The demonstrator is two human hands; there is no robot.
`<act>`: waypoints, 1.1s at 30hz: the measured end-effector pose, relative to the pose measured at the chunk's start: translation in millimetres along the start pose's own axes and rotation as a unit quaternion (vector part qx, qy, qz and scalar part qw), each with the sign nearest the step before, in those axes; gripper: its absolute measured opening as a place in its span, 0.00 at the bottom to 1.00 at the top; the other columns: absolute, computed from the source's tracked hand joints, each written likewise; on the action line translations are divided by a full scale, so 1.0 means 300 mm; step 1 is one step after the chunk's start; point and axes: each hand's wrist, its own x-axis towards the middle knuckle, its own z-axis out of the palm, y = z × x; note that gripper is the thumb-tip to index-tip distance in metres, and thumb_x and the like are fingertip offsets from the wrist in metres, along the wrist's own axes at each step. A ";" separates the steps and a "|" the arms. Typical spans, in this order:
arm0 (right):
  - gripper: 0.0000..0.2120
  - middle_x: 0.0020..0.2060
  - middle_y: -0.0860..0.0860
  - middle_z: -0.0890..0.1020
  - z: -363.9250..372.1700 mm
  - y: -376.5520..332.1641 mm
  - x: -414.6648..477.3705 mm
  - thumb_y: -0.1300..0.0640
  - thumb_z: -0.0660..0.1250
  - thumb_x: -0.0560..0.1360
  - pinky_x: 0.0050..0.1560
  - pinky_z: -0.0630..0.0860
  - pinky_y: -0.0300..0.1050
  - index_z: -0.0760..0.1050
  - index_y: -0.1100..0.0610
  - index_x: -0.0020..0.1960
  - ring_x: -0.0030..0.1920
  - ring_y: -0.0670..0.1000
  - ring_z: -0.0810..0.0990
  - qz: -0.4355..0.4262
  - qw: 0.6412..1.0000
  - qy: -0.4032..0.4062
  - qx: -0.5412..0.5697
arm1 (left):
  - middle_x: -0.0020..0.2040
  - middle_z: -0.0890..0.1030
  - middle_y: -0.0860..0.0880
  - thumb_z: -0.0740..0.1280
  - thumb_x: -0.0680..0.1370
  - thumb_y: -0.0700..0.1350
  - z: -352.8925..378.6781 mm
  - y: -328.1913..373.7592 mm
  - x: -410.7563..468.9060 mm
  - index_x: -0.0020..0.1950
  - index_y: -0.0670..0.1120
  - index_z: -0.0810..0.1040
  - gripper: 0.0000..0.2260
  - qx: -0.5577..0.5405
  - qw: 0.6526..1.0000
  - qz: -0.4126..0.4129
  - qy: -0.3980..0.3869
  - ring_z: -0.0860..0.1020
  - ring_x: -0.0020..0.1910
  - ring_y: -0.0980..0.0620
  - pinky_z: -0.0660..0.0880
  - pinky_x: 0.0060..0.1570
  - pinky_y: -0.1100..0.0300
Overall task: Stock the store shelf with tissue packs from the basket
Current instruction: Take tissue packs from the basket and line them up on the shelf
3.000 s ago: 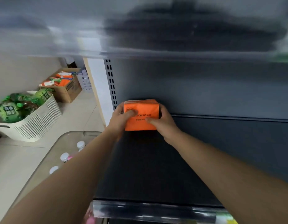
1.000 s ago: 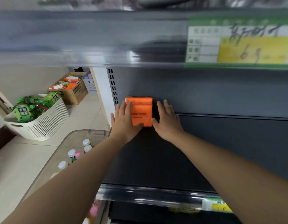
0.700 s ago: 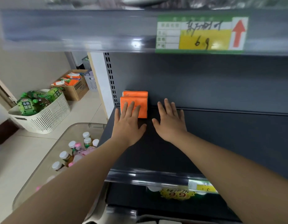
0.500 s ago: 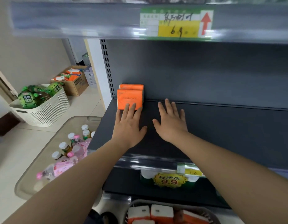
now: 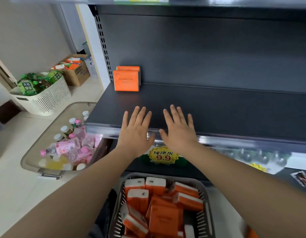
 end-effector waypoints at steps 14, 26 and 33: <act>0.35 0.77 0.51 0.39 0.191 0.101 -0.416 0.42 0.54 0.79 0.75 0.39 0.59 0.40 0.51 0.78 0.76 0.51 0.35 -0.013 0.997 -0.068 0.022 | 0.80 0.47 0.46 0.60 0.77 0.57 0.147 0.222 -0.387 0.79 0.47 0.45 0.37 0.002 0.991 -0.011 -0.130 0.40 0.78 0.45 0.39 0.76 0.42; 0.35 0.77 0.55 0.51 0.429 0.208 -0.578 0.46 0.59 0.77 0.75 0.44 0.55 0.48 0.55 0.77 0.77 0.56 0.47 0.026 0.987 -0.160 0.006 | 0.80 0.50 0.47 0.63 0.78 0.52 0.363 0.275 -0.578 0.79 0.46 0.48 0.35 -0.067 0.961 -0.021 -0.268 0.46 0.79 0.47 0.44 0.76 0.51; 0.30 0.71 0.54 0.64 0.558 0.229 -0.604 0.49 0.64 0.74 0.73 0.57 0.54 0.58 0.54 0.73 0.72 0.55 0.61 0.080 0.971 -0.218 0.046 | 0.78 0.59 0.48 0.68 0.75 0.52 0.480 0.310 -0.627 0.78 0.48 0.53 0.37 -0.094 0.942 -0.036 -0.319 0.55 0.77 0.47 0.52 0.74 0.49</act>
